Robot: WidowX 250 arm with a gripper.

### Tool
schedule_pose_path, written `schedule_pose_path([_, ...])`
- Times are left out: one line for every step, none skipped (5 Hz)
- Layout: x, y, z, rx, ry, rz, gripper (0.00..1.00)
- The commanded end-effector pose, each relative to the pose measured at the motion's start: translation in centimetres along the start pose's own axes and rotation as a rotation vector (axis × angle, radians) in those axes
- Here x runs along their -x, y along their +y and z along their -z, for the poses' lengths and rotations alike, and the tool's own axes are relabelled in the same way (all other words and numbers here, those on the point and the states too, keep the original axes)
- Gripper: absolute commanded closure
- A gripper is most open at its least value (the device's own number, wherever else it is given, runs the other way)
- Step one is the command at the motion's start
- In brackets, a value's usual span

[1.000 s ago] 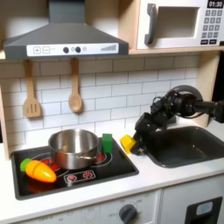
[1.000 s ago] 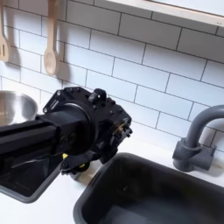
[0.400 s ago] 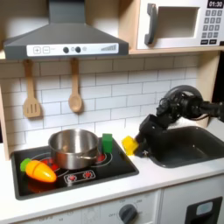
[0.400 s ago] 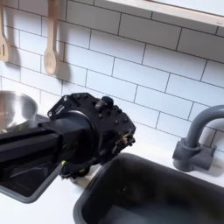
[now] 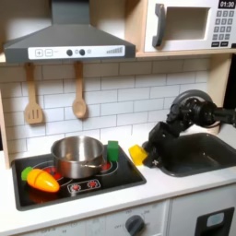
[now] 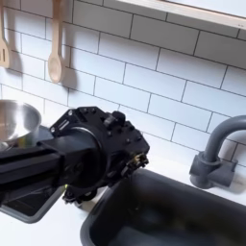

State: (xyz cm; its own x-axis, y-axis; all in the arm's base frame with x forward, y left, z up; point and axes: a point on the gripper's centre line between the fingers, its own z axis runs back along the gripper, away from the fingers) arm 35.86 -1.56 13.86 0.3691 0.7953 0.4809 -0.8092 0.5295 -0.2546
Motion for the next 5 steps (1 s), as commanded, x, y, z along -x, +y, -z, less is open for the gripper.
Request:
schedule_pose_path([-1.6,2.0,-2.1,0.134,0.142,0.274,0.00])
schedule_pose_path([-2.5,2.5,-2.2,0.161,0.171,0.332,0.00])
schedule_pose_path([-2.6,2.5,-2.3,0.165,0.203,0.418,0.00])
schedule_pose_path([-2.7,2.8,-1.8,0.160,0.246,0.476,0.00])
schedule_pose_path([-3.7,2.2,-2.7,0.197,0.244,0.500,0.00])
